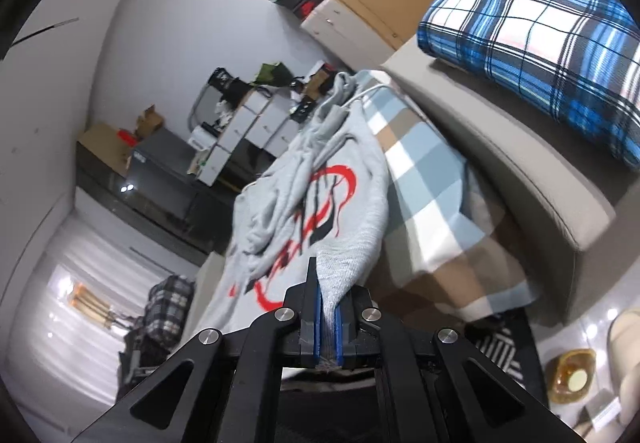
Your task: Fold large clothes
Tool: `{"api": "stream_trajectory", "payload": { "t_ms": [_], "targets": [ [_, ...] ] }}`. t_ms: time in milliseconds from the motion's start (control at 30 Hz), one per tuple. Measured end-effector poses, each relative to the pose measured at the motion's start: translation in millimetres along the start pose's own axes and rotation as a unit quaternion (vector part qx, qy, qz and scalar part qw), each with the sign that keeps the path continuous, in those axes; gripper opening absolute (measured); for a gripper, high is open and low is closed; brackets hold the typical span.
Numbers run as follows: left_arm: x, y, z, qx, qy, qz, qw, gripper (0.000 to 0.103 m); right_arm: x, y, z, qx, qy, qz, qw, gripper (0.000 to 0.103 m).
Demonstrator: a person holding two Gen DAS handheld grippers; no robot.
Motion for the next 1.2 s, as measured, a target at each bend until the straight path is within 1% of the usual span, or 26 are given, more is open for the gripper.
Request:
{"api": "stream_trajectory", "payload": {
  "t_ms": [167,200,300,367,500,600,633,700,733,800,867,900,933,967,1000,1067,1100,1133,1200],
  "targets": [
    [-2,8,2,-0.026,0.012,0.009,0.9995,0.001,-1,18,-6,0.0,0.011,0.004,1.0,0.004],
    [-5,7,3,-0.031,0.01,0.004,0.9995,0.001,-2,20,-6,-0.004,0.014,0.007,1.0,0.004],
    [-14,4,6,-0.03,0.002,-0.008,0.9995,0.001,-1,29,-7,-0.005,0.018,0.016,1.0,0.004],
    [-18,4,4,-0.03,0.001,-0.012,0.9995,0.001,1,37,-4,-0.002,0.008,0.024,1.0,0.004],
    [-22,20,7,-0.047,0.002,-0.014,0.9988,0.001,2,51,1,0.005,-0.013,0.035,0.999,0.004],
    [-27,33,4,-0.05,0.005,-0.012,0.9987,0.001,0,65,3,0.007,-0.021,0.038,0.999,0.004],
    [-26,36,2,-0.044,0.009,-0.013,0.9989,0.001,-1,71,2,0.007,-0.02,0.039,0.999,0.004],
    [-17,35,5,-0.049,0.01,-0.017,0.9986,0.001,0,77,-3,0.006,-0.009,0.039,0.999,0.004],
    [-8,36,4,-0.043,0.016,-0.015,0.9988,0.001,2,77,-7,-0.002,0.007,0.036,0.999,0.004],
    [12,38,10,-0.05,0.019,-0.012,0.9985,0.001,14,70,-18,-0.003,0.019,0.027,0.999,0.004],
    [54,43,26,-0.062,0.022,0.005,0.9978,0.001,37,56,-32,-0.005,0.029,0.023,0.999,0.004],
    [68,45,31,-0.062,0.022,0.011,0.9978,0.001,49,48,-40,-0.004,0.031,0.022,0.999,0.004],
    [97,47,35,-0.054,0.031,0.028,0.9977,0.001,65,37,-47,-0.003,0.027,0.02,0.999,0.004],
    [112,47,40,-0.052,0.037,0.036,0.9973,0.001,82,23,-55,0.001,0.023,0.017,1.0,0.004],
    [136,47,46,-0.053,0.044,0.044,0.9966,0.001,100,9,-63,0.001,0.02,0.015,1.0,0.004],
    [174,45,49,-0.047,0.058,0.055,0.9957,0.001,134,-24,-75,-0.006,0.018,0.005,1.0,0.004],
    [191,41,50,-0.046,0.073,0.059,0.9945,0.001,150,-40,-80,-0.009,0.019,0.001,1.0,0.004],
    [211,33,51,-0.043,0.085,0.061,0.9936,0.001,164,-55,-84,-0.014,0.02,-0.005,1.0,0.004],
    [258,10,50,-0.035,0.117,0.061,0.9906,0.001,197,-100,-88,-0.034,0.021,-0.019,0.999,0.004]
  ]
}}
Point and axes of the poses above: each gripper's, at about its wrist camera, not at the fingertips, and y roughly against the way its jaws point, z to its right, x to its top, the point moved 9 cm from there along -y, roughly the way its jaws point, and after that the axes turned 8 degrees about z, right-handed, at the moved point
